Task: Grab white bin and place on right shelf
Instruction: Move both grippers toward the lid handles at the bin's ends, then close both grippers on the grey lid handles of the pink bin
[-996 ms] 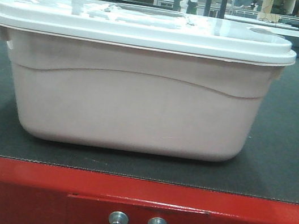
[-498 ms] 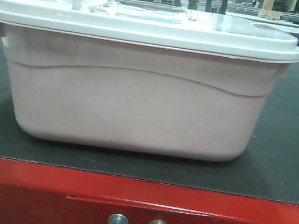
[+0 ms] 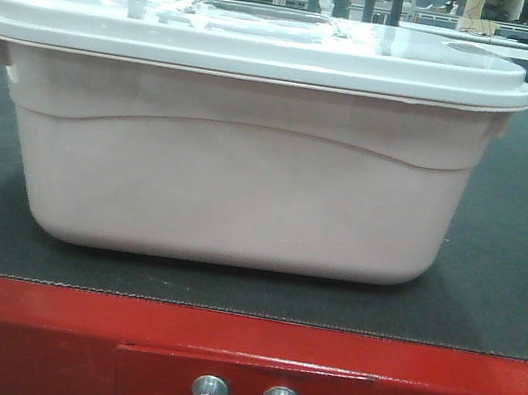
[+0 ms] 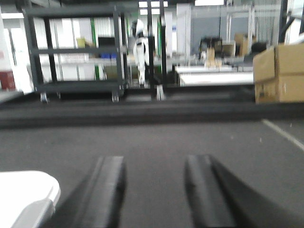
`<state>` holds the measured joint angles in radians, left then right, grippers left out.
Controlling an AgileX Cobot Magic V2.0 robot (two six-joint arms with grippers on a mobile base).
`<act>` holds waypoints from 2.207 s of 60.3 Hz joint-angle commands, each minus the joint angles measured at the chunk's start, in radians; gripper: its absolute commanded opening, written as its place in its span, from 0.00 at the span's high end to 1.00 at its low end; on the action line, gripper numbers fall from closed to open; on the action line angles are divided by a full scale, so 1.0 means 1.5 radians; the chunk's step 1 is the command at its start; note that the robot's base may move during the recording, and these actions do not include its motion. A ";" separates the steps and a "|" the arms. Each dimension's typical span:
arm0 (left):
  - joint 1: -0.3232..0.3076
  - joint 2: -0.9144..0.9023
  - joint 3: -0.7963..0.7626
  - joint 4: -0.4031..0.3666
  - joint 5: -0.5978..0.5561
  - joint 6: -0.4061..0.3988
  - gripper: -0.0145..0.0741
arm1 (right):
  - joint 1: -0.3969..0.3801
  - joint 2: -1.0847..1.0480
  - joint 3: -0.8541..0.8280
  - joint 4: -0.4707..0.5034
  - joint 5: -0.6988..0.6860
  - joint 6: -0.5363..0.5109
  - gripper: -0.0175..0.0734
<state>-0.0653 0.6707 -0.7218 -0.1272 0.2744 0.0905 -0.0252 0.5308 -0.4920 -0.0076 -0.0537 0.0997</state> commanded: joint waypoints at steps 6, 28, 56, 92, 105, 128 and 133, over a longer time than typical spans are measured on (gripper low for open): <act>-0.017 0.138 -0.106 -0.098 0.068 0.000 0.39 | -0.002 0.148 -0.094 0.020 0.046 0.006 0.19; 0.014 0.361 -0.292 -0.398 0.379 0.225 0.39 | -0.002 0.394 -0.384 0.305 0.533 -0.116 0.19; 0.213 0.558 -0.325 -0.778 0.657 0.437 0.39 | -0.146 0.591 -0.506 0.699 0.790 -0.403 0.19; 0.160 0.664 -0.326 -0.811 0.682 0.470 0.39 | -0.158 0.781 -0.506 0.905 0.923 -0.598 0.19; 0.133 0.673 -0.326 -0.820 0.689 0.470 0.39 | -0.123 0.798 -0.506 0.919 0.918 -0.608 0.19; 0.126 0.673 -0.326 -0.841 0.692 0.470 0.39 | -0.067 0.807 -0.506 0.919 0.895 -0.615 0.19; 0.125 0.673 -0.326 -0.842 0.695 0.470 0.39 | -0.063 0.810 -0.506 0.919 0.895 -0.615 0.19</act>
<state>0.1281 1.7242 -1.1823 -1.3079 1.1878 0.7907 -0.1260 1.7873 -1.2188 1.2976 1.1839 -0.8050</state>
